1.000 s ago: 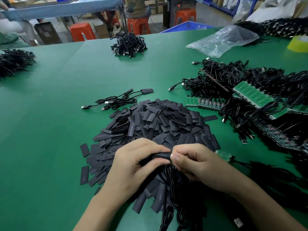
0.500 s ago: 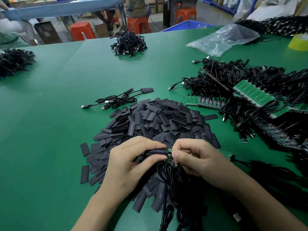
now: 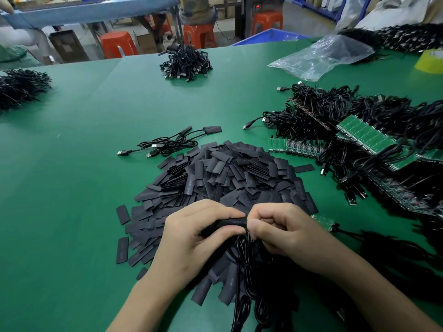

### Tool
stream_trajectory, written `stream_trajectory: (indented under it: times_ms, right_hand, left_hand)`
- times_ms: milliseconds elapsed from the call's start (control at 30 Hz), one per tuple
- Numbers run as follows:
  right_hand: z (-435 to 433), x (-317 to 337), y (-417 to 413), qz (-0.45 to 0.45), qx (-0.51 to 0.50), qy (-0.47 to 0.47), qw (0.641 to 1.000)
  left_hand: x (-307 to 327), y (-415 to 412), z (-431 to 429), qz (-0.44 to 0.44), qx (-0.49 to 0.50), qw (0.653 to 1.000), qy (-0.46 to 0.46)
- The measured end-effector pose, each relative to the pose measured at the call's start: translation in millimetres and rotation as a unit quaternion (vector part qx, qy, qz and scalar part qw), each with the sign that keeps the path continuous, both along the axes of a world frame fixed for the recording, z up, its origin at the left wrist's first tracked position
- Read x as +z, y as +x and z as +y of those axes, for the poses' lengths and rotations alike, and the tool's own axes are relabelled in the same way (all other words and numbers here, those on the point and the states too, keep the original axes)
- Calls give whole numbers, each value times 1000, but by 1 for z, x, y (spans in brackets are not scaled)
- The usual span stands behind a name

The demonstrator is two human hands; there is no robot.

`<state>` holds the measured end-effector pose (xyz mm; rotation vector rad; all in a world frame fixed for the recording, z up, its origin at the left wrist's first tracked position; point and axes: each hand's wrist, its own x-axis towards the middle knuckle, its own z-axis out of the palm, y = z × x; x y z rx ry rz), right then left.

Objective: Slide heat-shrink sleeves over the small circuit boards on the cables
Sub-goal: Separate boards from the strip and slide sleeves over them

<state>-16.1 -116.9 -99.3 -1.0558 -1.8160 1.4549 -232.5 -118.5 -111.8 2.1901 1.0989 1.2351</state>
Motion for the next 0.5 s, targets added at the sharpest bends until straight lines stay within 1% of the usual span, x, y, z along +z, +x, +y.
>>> stream_trajectory:
  times_ms: [133,300,500]
  right_hand:
    - [1,0,-1,22,-21,0,1000]
    - [1,0,1,15,-38,29,999]
    - [-1,0,-1,26,-28,10,999]
  left_hand:
    - [2,-2,1,-20,17,1000,0]
    - [2,-3,2,-19,25,1000,2]
    - [1,0,1,-14,18,1000,14]
